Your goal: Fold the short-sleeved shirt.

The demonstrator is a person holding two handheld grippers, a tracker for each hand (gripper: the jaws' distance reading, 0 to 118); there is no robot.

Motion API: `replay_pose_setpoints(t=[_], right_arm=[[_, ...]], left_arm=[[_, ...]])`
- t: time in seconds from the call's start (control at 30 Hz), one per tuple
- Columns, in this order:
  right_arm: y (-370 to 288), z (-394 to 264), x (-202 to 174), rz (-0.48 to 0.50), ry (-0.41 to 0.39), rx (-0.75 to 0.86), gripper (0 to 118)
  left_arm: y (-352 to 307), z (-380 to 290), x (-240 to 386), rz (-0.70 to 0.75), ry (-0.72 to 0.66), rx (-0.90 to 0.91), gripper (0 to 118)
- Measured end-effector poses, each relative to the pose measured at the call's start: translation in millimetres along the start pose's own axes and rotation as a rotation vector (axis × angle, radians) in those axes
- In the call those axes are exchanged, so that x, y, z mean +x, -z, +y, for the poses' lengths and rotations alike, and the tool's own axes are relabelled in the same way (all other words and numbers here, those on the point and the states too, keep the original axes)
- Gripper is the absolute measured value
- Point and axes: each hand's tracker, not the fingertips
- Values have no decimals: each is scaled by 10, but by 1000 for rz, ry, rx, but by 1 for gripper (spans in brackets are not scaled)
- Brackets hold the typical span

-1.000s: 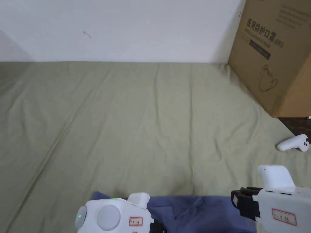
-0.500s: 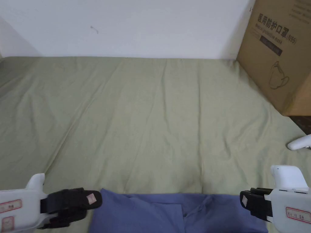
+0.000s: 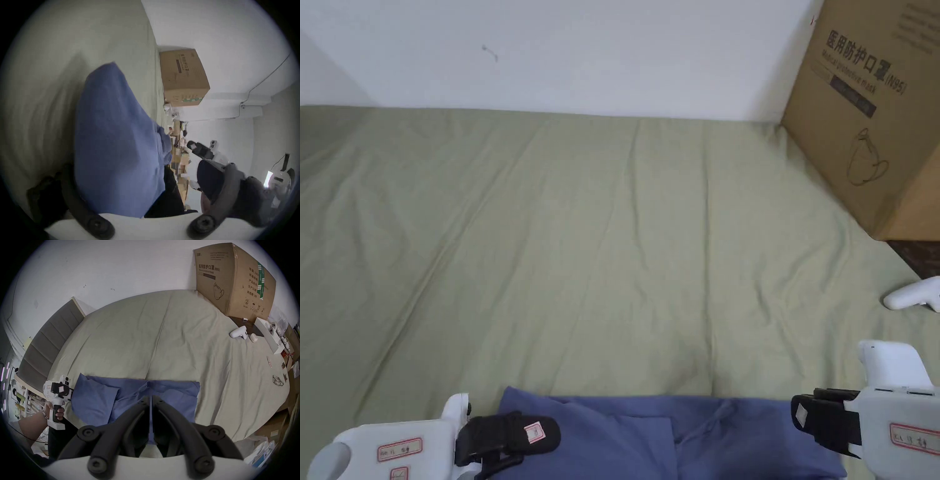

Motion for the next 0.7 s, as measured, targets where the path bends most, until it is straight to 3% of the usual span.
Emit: replay_pose_setpoints(t=[0.03, 0.07, 0.1, 0.13, 0.17, 0.2, 0.23, 0.27, 0.37, 0.47, 0.53, 0.63, 0.7], right_arm=[[-2, 0, 0, 0, -1, 0, 2], [-2, -1, 0, -1, -3, 1, 2], [6, -4, 5, -1, -4, -1, 2], [16, -8, 11, 1, -3, -3, 2], [27, -10, 16, 3, -1, -6, 2], [36, -11, 19, 6, 1, -9, 2], [45, -13, 23, 9, 3, -10, 2], [49, -12, 25, 12, 4, -9, 2], [26, 4, 32, 24, 5, 3, 2], [14, 26, 58, 34, 9, 12, 2], [21, 33, 69, 38, 5, 17, 2], [41, 38, 87, 51, 12, 23, 2], [47, 36, 85, 64, 22, 25, 2]], left_arm=[[-46, 16, -1, 0, -10, 31, 97], [-94, 34, -61, 59, -24, 58, 43], [-109, 37, -119, 244, -28, 61, 12], [-111, 5, -186, 337, -28, 35, 12], [-135, -9, -134, 154, -55, 54, 12], [-143, -22, -37, 196, -33, 57, 12], [-106, -25, 92, 329, 47, 40, 12], [-95, -36, 236, 376, 83, 41, 12], [-154, -118, 812, 594, 204, 151, 12], [-326, -211, 1328, 896, 448, 253, 12], [-436, -224, 1507, 1098, 516, 308, 12], [-547, -181, 1544, 1020, 432, 282, 12], [-430, -212, 1616, 863, 355, 271, 12]])
